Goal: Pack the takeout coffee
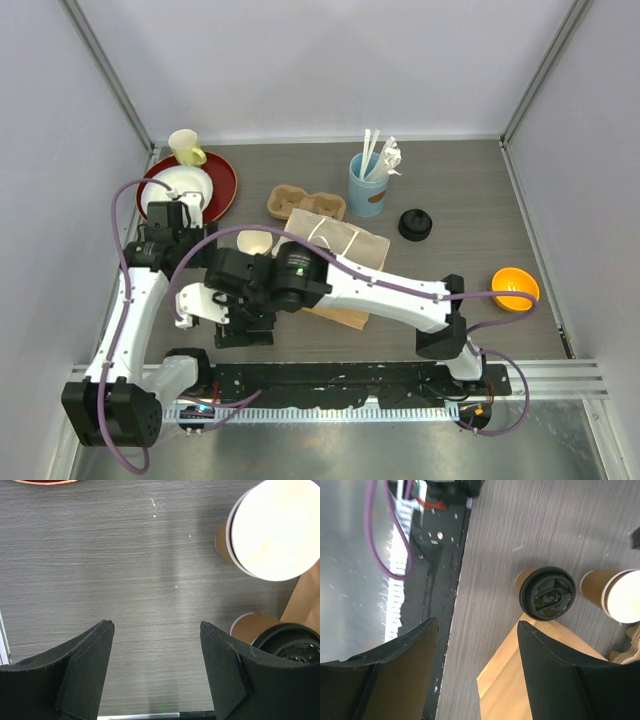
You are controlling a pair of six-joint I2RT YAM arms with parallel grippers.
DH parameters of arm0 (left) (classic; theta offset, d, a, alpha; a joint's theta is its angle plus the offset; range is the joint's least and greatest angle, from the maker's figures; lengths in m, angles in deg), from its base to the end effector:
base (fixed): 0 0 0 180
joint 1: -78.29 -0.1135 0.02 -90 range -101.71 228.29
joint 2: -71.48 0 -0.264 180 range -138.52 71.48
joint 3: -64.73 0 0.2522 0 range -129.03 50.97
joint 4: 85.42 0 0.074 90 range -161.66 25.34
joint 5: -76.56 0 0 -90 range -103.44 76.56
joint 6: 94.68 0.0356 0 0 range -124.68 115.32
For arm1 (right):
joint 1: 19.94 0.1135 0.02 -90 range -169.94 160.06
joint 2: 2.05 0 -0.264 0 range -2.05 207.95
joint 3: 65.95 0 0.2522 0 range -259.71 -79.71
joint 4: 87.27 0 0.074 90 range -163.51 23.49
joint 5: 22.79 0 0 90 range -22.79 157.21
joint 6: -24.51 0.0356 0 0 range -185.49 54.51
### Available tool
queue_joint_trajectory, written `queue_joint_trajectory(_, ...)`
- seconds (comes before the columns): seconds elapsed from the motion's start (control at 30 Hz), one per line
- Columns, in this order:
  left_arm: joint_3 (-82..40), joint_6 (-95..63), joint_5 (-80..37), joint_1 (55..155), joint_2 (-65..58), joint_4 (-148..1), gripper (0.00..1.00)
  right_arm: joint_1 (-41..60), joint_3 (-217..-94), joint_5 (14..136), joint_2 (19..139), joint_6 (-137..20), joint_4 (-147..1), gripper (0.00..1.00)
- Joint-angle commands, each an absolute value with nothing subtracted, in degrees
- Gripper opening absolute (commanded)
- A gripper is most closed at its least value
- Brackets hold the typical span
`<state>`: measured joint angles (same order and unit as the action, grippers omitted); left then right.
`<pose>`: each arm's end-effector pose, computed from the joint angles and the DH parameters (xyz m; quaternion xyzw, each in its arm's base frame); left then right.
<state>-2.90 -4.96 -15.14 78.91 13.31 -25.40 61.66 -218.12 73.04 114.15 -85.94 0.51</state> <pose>0.1991 -0.0032 0.2946 0.0078 0.9412 -0.0166 0.3373 0.0561 0.4045 0.4125 -0.7442 0.5807 0.2076 0.2568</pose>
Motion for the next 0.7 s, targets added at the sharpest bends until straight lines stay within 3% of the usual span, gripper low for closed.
queue_joint_trajectory(0.0,-4.3,-9.2,-12.0,78.6,13.2,-29.7,0.74,61.2,-214.5,69.2,114.8,-92.2,0.9,0.66)
queue_joint_trajectory(0.2,-3.5,-11.2,-12.4,78.6,13.6,-30.1,0.75,59.2,-205.3,65.0,115.5,-94.6,-2.5,0.66)
queue_joint_trajectory(0.67,-3.0,-10.7,-13.1,79.2,15.9,-31.1,0.74,53.7,-200.4,68.6,119.8,-99.2,-9.6,0.62)
